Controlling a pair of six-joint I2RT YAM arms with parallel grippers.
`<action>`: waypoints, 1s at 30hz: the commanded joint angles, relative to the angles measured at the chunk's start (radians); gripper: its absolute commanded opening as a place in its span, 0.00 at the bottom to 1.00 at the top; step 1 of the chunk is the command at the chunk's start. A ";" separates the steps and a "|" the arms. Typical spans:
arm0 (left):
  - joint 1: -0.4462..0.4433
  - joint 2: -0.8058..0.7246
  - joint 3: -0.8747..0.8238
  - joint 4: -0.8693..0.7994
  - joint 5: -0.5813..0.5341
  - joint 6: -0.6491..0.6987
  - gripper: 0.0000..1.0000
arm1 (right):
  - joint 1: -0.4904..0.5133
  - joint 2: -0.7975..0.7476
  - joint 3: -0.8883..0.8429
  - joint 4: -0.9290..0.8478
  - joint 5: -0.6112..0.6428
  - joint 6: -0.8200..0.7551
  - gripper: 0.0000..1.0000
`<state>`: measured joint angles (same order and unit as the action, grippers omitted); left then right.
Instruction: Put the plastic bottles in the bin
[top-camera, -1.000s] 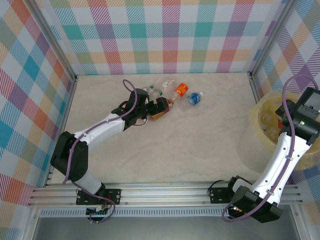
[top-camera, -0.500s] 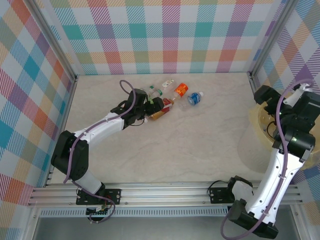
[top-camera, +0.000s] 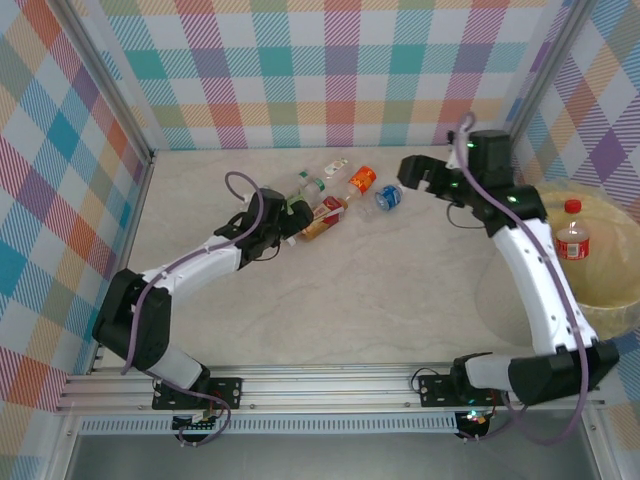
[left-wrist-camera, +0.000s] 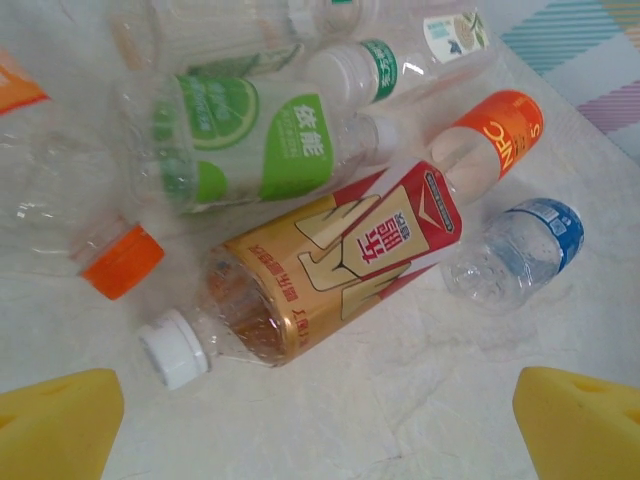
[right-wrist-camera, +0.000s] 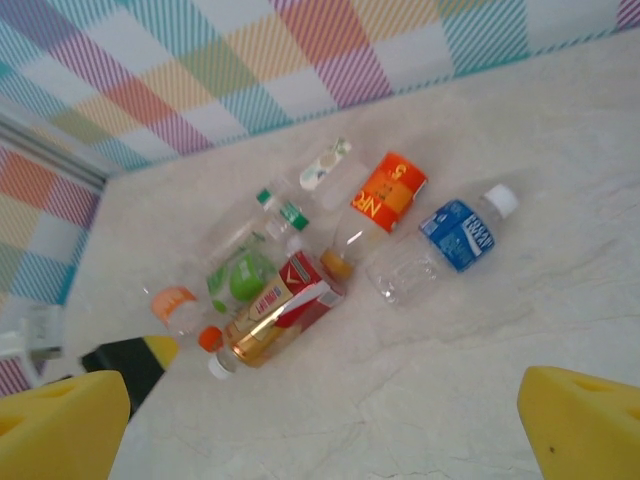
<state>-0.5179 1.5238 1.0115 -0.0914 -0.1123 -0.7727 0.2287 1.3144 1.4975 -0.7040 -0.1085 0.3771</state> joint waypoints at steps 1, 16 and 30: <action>0.015 -0.071 -0.040 0.081 -0.086 0.035 1.00 | 0.058 0.072 0.055 0.049 0.116 0.004 1.00; 0.077 -0.183 -0.198 0.107 -0.043 0.029 1.00 | 0.146 0.442 0.106 0.228 0.207 0.213 1.00; 0.094 -0.287 -0.271 0.064 -0.030 0.017 1.00 | 0.101 0.778 0.307 0.163 0.316 0.536 1.00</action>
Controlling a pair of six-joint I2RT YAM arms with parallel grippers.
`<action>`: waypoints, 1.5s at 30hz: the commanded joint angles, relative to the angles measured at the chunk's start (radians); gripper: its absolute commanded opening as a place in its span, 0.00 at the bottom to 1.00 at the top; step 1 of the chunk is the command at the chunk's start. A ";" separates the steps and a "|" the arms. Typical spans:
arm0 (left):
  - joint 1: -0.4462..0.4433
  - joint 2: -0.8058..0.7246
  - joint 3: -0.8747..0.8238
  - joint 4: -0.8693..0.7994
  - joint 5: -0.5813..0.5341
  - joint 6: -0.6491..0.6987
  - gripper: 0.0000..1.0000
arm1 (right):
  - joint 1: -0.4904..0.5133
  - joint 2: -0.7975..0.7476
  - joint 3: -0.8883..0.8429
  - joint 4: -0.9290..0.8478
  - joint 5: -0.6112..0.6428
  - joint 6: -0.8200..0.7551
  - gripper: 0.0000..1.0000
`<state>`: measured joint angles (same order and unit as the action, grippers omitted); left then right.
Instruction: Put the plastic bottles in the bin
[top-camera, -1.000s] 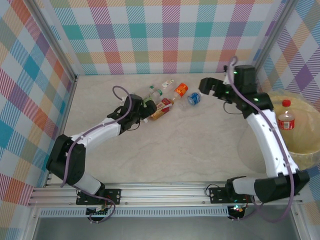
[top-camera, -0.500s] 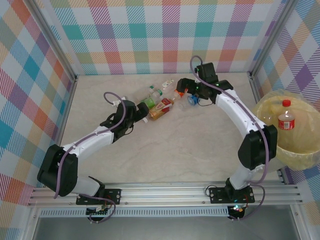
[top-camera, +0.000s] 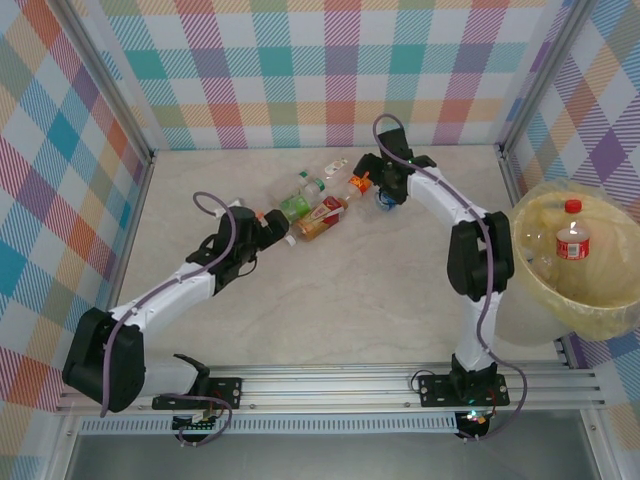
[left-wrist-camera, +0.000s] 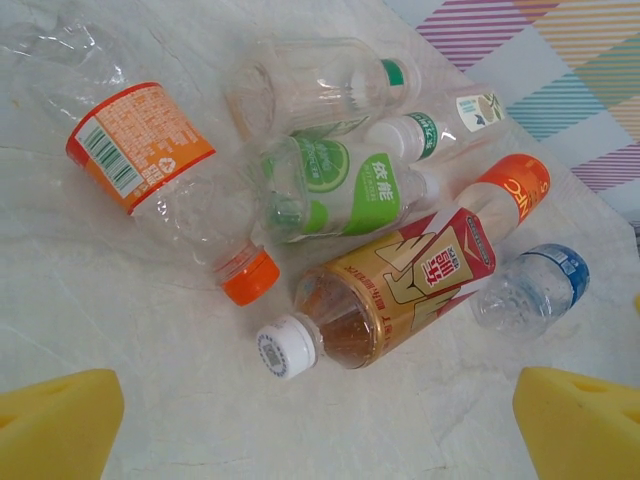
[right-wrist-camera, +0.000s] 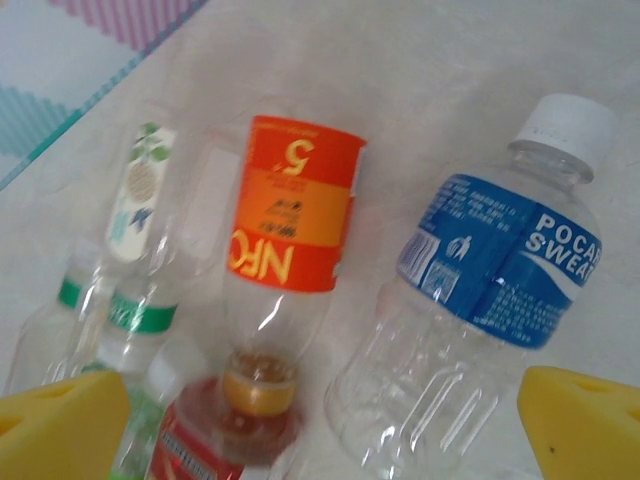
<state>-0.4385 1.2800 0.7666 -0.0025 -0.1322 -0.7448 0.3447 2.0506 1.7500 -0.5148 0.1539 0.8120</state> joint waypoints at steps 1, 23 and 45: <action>0.018 -0.054 -0.034 -0.028 -0.015 -0.012 1.00 | -0.016 0.059 0.068 -0.040 0.069 0.106 0.99; 0.027 -0.067 -0.044 -0.053 -0.034 -0.013 1.00 | -0.017 0.191 0.055 -0.109 0.030 0.128 0.81; 0.027 0.010 -0.003 -0.035 0.023 -0.014 1.00 | -0.017 0.045 -0.109 0.054 0.040 0.013 0.56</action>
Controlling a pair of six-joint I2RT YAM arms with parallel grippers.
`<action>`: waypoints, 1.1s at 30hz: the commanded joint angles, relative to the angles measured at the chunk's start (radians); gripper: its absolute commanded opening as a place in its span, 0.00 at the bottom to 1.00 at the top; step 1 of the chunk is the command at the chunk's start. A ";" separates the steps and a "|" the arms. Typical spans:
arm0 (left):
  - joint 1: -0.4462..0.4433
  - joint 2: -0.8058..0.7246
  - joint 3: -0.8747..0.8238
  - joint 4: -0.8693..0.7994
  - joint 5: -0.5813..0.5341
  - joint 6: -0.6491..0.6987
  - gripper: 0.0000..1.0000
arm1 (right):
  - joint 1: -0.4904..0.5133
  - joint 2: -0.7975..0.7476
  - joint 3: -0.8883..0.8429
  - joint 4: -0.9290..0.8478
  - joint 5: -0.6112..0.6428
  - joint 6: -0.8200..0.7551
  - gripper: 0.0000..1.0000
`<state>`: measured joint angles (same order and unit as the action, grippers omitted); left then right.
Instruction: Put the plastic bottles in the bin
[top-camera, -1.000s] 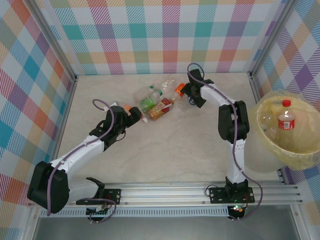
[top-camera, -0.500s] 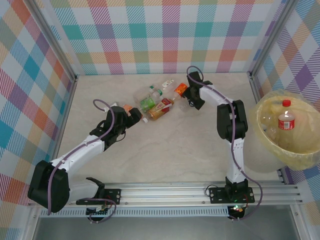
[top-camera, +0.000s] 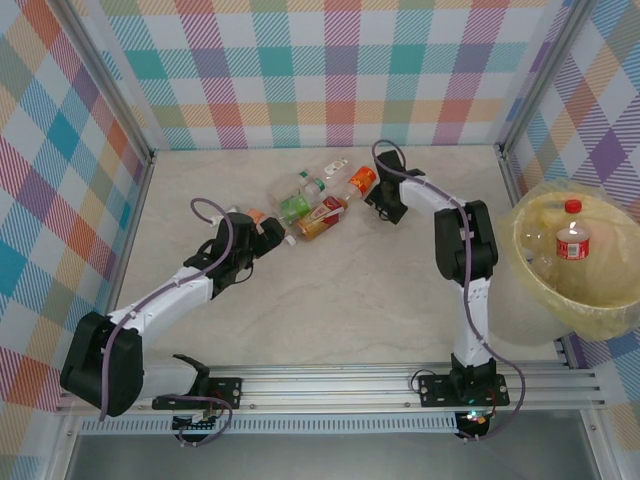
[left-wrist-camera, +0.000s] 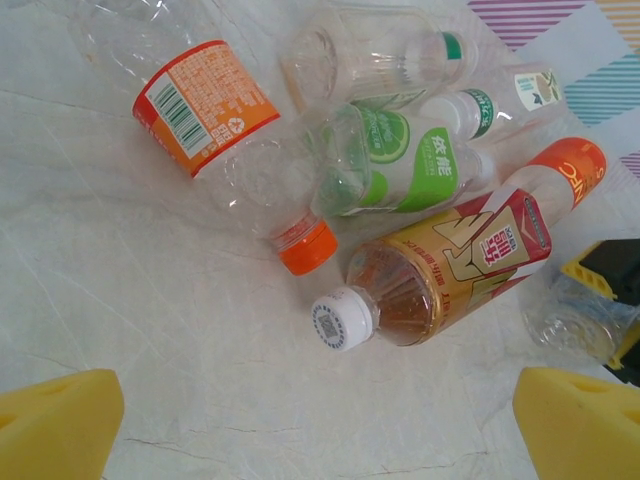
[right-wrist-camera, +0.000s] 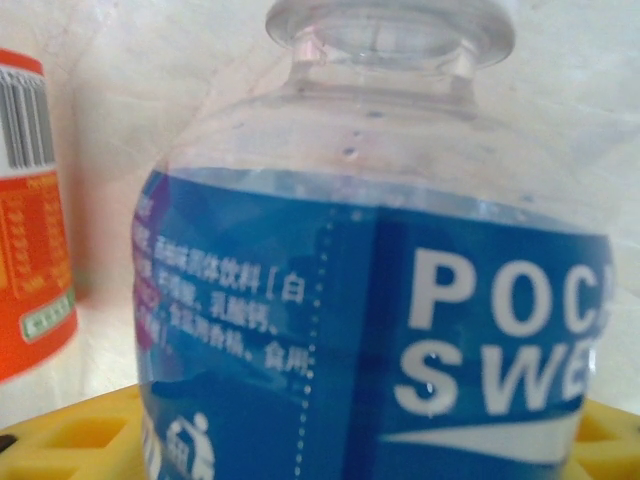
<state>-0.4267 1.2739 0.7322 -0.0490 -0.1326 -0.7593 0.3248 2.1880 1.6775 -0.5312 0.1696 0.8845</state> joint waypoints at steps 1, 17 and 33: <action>0.016 0.022 0.036 0.016 0.032 0.003 1.00 | 0.003 -0.119 -0.057 0.083 0.028 -0.080 0.55; 0.015 0.113 0.070 0.095 0.130 -0.022 1.00 | 0.002 -0.612 -0.315 0.320 -0.140 -0.409 0.46; 0.015 0.145 0.103 0.098 0.150 -0.059 1.00 | -0.190 -1.016 -0.207 0.019 -0.260 -0.576 0.46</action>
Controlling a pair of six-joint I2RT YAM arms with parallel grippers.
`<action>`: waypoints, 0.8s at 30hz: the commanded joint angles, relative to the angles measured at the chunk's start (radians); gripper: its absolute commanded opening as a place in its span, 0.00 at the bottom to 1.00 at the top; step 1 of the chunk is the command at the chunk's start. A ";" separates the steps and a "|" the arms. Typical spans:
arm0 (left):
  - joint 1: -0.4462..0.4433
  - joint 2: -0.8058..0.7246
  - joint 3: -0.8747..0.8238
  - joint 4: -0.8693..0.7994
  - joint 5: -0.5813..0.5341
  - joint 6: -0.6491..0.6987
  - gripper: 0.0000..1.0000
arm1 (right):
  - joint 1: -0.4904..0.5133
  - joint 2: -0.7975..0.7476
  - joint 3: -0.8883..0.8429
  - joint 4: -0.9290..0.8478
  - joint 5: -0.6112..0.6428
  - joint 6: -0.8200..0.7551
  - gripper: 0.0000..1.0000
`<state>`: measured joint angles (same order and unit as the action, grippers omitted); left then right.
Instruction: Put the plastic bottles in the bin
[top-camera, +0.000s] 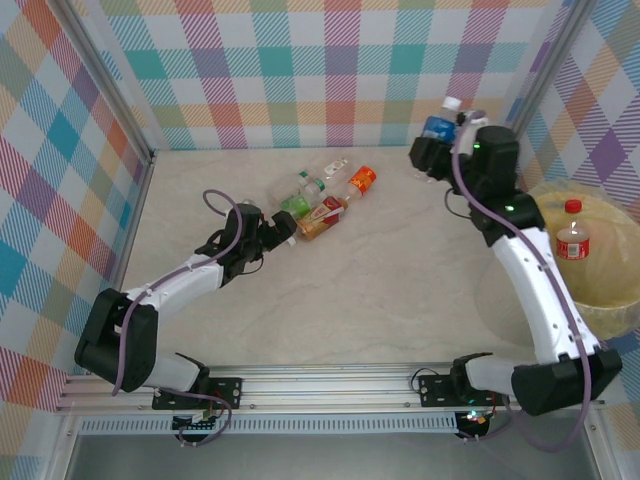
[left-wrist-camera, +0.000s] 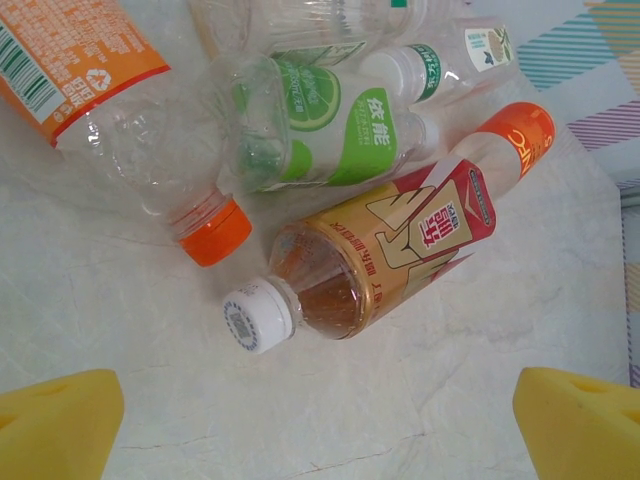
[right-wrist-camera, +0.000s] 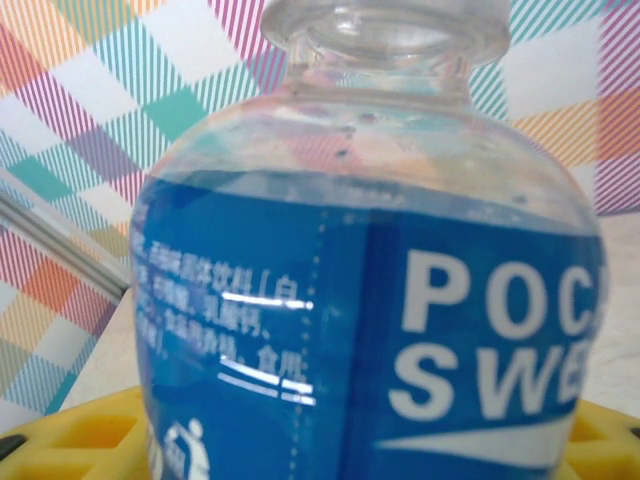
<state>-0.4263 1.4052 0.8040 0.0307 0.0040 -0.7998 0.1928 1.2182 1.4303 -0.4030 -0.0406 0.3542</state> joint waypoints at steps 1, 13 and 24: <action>0.014 0.021 0.035 0.017 0.018 -0.020 1.00 | -0.092 -0.069 0.043 -0.135 -0.056 -0.047 0.46; 0.010 0.112 0.120 -0.007 0.082 -0.040 1.00 | -0.384 -0.160 0.186 -0.489 -0.013 -0.120 0.46; 0.009 0.135 0.198 -0.099 0.050 -0.017 1.00 | -0.444 -0.150 0.274 -0.727 0.470 -0.169 0.46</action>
<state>-0.4267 1.5322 0.9684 -0.0288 0.0666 -0.8257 -0.2363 1.0637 1.6890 -1.0431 0.2363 0.2180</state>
